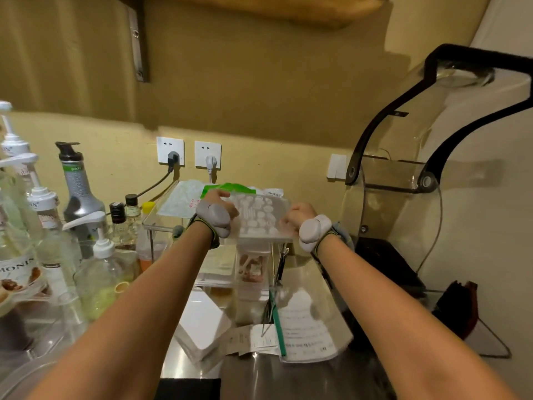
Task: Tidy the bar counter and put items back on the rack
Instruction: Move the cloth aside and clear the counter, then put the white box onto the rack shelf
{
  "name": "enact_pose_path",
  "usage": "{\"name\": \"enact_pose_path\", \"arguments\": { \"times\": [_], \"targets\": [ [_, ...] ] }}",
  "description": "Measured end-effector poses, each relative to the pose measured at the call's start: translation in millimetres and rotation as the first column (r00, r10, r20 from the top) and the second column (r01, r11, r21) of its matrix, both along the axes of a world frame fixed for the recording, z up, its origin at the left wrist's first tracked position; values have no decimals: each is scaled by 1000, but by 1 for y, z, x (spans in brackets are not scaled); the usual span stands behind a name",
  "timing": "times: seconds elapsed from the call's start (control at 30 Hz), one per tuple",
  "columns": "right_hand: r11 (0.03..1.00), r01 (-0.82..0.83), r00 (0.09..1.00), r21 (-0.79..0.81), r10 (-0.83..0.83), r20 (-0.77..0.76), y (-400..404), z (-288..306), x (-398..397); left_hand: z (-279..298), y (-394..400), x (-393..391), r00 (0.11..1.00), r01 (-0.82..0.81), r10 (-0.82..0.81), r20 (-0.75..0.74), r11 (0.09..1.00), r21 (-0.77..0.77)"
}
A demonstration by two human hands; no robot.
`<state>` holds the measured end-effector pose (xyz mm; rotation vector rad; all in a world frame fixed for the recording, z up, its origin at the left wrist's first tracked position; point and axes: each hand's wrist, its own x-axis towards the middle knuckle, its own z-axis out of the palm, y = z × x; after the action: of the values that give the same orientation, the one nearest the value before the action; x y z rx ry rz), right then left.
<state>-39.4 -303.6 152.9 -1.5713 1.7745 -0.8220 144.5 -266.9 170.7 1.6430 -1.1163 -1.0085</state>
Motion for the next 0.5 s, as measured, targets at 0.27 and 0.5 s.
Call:
{"name": "enact_pose_path", "arguments": {
  "times": [0.27, 0.5],
  "targets": [
    [998, 19, 996, 65, -13, -92, 5, 6, -3, 6, 8, 8, 986, -52, 60, 155, 997, -57],
    [979, 205, 978, 16, -205, -25, 22, -6, -3, 9, 35, 13, 928, -234, 270, 257, 959, -160]
  ]
}}
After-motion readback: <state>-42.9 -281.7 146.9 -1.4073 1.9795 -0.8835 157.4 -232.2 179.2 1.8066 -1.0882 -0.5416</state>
